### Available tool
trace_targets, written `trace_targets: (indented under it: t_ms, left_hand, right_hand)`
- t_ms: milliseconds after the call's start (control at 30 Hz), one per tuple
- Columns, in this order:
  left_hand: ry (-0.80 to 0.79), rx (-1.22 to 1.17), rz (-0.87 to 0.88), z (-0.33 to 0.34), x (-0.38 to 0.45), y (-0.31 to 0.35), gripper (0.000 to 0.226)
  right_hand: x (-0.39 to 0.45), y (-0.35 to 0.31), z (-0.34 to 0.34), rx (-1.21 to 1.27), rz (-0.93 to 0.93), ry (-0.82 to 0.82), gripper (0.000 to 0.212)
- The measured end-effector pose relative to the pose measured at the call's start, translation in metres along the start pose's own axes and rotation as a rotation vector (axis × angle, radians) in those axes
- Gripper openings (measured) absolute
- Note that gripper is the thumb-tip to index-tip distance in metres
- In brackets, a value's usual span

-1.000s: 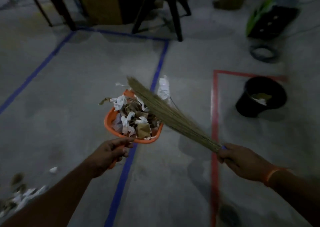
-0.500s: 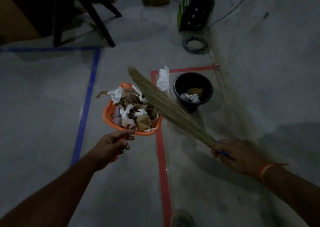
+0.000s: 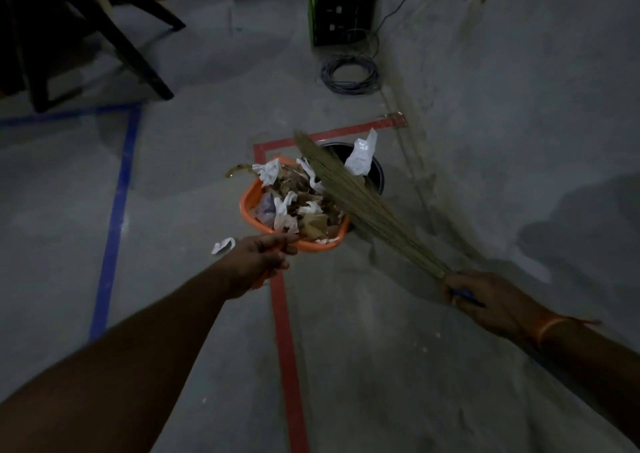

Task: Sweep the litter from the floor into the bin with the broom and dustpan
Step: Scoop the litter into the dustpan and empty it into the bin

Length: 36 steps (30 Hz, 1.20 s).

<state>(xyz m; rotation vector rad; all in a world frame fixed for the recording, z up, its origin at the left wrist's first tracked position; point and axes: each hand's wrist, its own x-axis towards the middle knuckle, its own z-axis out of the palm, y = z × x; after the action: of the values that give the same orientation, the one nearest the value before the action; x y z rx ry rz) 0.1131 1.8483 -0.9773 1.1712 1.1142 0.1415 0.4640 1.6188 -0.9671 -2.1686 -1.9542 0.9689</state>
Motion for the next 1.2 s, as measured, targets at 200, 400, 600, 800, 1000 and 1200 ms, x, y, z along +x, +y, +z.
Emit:
trace_targets:
  t_ms: [200,400,600,800,1000,1200]
  left_hand:
    - [-0.006,0.015,-0.112,0.026,0.061,0.046,0.044]
    - [0.06,0.159,-0.225,0.025,0.107,0.082,0.037]
    - [0.05,0.243,-0.334,0.017,0.125,0.118,0.024]
    - [-0.019,0.425,-0.435,0.015,0.134,0.136,0.015]
    - [-0.031,0.428,-0.332,0.018,0.136,0.147,0.049]
    - [0.022,0.421,-0.327,0.018,0.135,0.152,0.017]
  right_hand:
    - [0.035,0.021,-0.006,0.012,0.104,0.0,0.024]
    - [0.063,0.022,-0.015,0.024,0.159,-0.011,0.029]
    - [0.069,0.01,-0.037,0.117,0.173,-0.005,0.018]
    - [0.058,-0.004,-0.053,0.188,0.191,0.035,0.016]
    - [0.044,-0.007,-0.052,0.211,0.209,0.0,0.02]
    - [0.034,-0.01,-0.051,0.326,0.267,0.051,0.023]
